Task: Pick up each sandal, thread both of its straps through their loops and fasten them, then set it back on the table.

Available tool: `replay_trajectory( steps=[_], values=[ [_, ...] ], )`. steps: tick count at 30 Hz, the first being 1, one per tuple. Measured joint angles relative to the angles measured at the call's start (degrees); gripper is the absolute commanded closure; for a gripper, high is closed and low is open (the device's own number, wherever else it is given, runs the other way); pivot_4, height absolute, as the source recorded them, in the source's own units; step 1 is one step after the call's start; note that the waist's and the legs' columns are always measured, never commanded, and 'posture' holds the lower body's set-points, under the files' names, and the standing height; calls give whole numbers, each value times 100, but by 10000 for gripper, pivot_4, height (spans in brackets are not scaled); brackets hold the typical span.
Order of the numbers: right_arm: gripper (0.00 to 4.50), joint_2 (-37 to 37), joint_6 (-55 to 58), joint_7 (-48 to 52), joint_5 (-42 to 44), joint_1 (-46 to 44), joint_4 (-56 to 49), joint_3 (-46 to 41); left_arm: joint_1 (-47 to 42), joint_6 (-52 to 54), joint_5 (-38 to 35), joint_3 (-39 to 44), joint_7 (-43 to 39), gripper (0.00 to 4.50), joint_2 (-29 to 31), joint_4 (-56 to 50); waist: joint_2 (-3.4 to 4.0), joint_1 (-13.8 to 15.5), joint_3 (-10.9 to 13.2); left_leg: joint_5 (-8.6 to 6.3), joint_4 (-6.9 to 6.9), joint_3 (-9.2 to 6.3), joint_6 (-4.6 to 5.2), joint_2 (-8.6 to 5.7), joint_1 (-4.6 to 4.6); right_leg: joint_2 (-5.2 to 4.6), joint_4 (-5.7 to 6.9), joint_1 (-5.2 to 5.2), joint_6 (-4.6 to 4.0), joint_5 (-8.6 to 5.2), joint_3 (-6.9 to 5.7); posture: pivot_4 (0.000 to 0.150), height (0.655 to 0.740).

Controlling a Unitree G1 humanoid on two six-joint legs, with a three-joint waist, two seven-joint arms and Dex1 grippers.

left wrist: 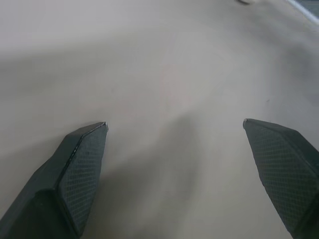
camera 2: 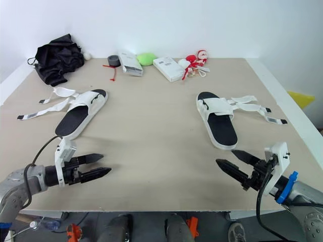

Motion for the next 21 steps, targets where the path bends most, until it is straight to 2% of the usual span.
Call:
replay_trajectory(
  steps=[3, 7, 12, 15, 21],
  values=[
    [234, 107, 104, -548, 67, -649, -247, 213, -665, 83, -245, -90, 33, 0, -321, 13, -20, 0, 10, 0, 8, -1, 1, -1, -4, 5, 0, 0, 14, 11, 6, 1500, 7380],
    [234, 350, 253, -1582, -694, -1993, 190, 1276, -1551, -132, -275, -277, -82, 0, -850, 368, -34, -28, 17, 5, 17, 6, 6, 1, -10, 11, -2, -6, 25, 32, 17, 1500, 7380],
    [234, 648, 237, -2031, -1635, -3076, 1615, 2156, -1685, -1086, 466, -762, -296, 0, -1110, 782, -34, -12, 17, 1, 4, 13, 13, -2, -26, 14, -2, -24, 57, 40, 33, 1500, 7380],
    [234, 766, 153, -2085, -1972, -3344, 2088, 2356, -1693, -1407, 674, -808, -357, 0, -1161, 947, -33, -7, 17, -7, 4, 6, 24, -3, -39, 14, -2, -33, 34, 53, 30, 1500, 7380],
    [234, 1137, -434, -2008, -2607, -4310, 3388, 2729, -1789, -1917, 929, -782, -410, 0, -1182, 1202, -34, -33, 19, -7, 11, 10, 29, 2, -34, 21, -2, -30, 47, 55, 33, 1500, 7380]
  ],
)
